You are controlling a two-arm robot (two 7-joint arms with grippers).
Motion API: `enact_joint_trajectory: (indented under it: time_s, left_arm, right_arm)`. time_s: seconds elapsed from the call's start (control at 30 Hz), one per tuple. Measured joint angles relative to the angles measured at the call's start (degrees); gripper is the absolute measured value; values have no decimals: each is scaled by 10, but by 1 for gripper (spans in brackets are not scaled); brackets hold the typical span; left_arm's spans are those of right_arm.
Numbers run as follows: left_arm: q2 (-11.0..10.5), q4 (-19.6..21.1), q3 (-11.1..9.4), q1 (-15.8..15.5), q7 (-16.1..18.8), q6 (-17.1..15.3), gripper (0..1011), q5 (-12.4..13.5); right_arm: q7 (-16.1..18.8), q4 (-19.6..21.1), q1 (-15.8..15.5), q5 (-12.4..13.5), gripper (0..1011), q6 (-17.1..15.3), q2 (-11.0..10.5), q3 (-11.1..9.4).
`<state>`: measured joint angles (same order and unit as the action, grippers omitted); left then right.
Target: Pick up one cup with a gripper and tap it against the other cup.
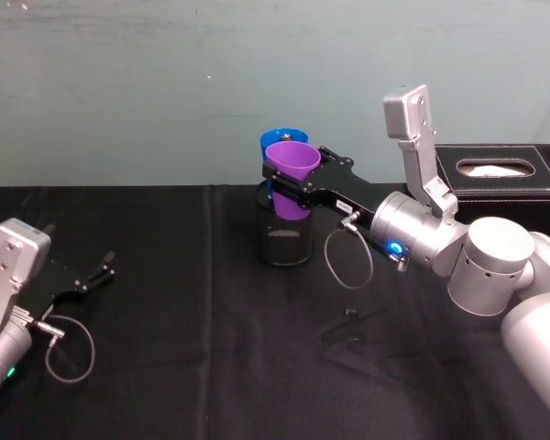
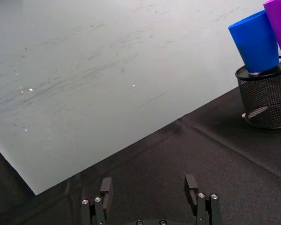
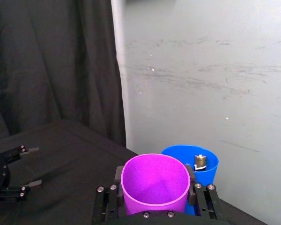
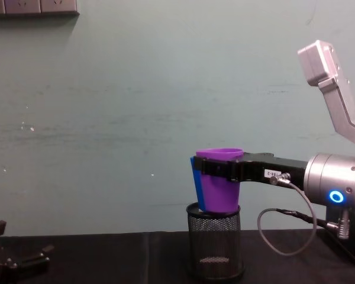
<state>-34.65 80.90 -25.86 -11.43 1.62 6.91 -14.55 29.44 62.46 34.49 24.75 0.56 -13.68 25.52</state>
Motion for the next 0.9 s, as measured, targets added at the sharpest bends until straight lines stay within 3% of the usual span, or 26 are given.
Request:
enact_joint_trajectory:
  time_s: [0.9]
  left_arm:
    - [0,0,0,0,0,0,1000,0]
  right_arm:
    - [2,2,-2,2,735,1,0,-1]
